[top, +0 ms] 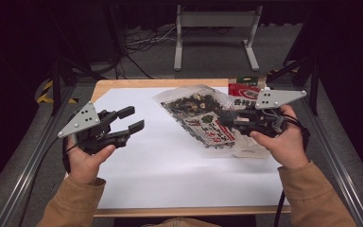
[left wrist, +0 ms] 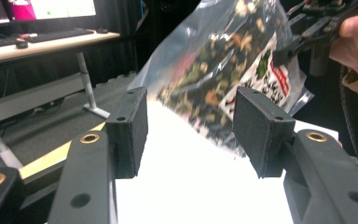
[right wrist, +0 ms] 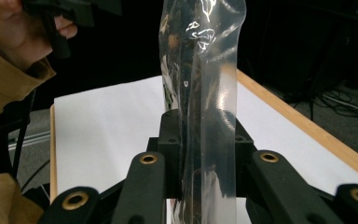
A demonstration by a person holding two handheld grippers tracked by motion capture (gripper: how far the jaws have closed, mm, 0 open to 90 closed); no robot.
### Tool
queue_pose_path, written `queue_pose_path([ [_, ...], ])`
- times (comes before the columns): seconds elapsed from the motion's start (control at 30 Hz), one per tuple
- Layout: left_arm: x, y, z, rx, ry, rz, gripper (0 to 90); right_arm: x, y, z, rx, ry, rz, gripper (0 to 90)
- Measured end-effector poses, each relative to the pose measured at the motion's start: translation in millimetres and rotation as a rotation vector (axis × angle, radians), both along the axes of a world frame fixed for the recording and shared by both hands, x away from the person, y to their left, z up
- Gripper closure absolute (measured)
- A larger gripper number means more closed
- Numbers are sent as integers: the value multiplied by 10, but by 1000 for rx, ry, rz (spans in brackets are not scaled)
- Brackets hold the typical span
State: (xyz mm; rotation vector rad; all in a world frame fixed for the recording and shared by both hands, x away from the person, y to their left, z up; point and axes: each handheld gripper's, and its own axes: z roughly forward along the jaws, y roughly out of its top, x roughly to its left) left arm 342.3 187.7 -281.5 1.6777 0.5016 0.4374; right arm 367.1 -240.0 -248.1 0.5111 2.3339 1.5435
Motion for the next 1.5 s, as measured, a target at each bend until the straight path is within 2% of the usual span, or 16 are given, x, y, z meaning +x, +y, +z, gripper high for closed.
queue_pose_path([
  [0.03,0,0,0,0,0,0,465,0,0,0,0,0,0,739],
  [0.1,11,27,-35,-7,-1,12,465,-3,-53,-11,27,-13,-16,739],
  [0.37,80,166,-217,-6,37,51,457,-27,-340,-33,148,-69,-99,739],
  [0.67,165,315,-365,-16,74,86,441,-48,-527,-46,212,-113,-156,739],
  [0.77,183,334,-415,-11,88,92,441,-41,-650,-68,246,-156,-193,738],
  [0.97,197,335,-445,-4,86,93,439,-28,-815,-112,274,-197,-245,738],
  [1.03,200,337,-456,0,92,91,439,-30,-928,-143,298,-215,-285,739],
  [1.13,206,328,-470,5,93,93,440,-30,-984,-162,309,-225,-305,738],
  [1.27,205,306,-479,12,91,89,439,-27,-1094,-216,324,-248,-360,739],
  [1.43,202,295,-483,15,90,87,438,27,-1180,-335,329,-257,-414,738],
  [1.5,204,294,-484,16,88,86,438,35,-1187,-352,330,-255,-419,738],
])
